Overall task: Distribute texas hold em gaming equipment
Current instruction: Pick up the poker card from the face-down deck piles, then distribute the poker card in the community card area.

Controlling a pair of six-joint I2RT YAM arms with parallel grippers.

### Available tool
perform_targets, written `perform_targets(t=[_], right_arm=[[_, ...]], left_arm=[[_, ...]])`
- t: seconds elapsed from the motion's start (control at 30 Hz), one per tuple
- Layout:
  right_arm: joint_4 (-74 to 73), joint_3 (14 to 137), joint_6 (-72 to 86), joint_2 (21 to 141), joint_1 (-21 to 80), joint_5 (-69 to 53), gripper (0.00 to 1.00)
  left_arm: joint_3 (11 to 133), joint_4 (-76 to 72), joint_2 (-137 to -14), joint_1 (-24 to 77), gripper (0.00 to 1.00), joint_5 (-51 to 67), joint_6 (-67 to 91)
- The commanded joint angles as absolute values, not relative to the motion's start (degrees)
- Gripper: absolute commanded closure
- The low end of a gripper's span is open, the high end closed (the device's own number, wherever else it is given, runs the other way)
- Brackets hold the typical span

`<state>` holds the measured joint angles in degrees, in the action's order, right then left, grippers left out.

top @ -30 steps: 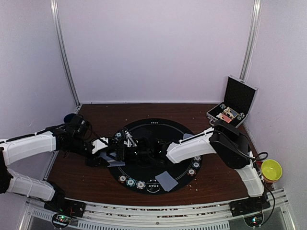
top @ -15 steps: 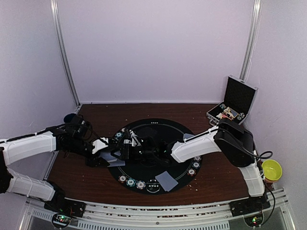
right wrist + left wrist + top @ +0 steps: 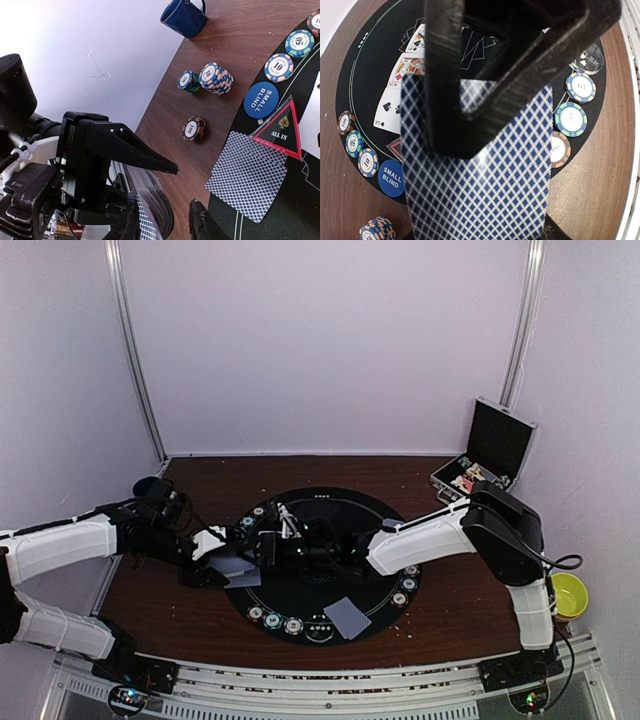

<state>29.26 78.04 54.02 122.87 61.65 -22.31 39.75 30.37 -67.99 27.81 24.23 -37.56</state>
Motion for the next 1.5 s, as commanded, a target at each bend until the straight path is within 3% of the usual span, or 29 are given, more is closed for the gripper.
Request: perform_targets(t=[0.0, 0.43, 0.87, 1.1, 1.47], right_arm=[[30.4, 78.6, 53.85, 121.05, 62.11, -23.21, 0.69], [26.3, 76.06, 50.18, 117.09, 62.02, -19.5, 1.0], [18.88, 69.97, 43.11, 107.99, 57.29, -20.19, 1.0], [-6.02, 74.17, 25.42, 101.5, 50.03, -24.96, 1.0], [-37.28, 86.61, -0.3, 102.37, 47.37, -18.52, 1.0]], left_arm=[[39.42, 28.15, -68.38, 28.07, 0.47, 24.61, -37.05], [38.87, 27.86, -68.23, 28.09, 0.47, 24.35, -37.18], [38.61, 27.86, -68.28, 28.04, 0.47, 24.43, -37.21], [38.67, 27.86, -68.37, 28.07, 0.47, 24.43, -37.27], [38.59, 27.94, -67.94, 28.1, 0.47, 24.26, -37.0]])
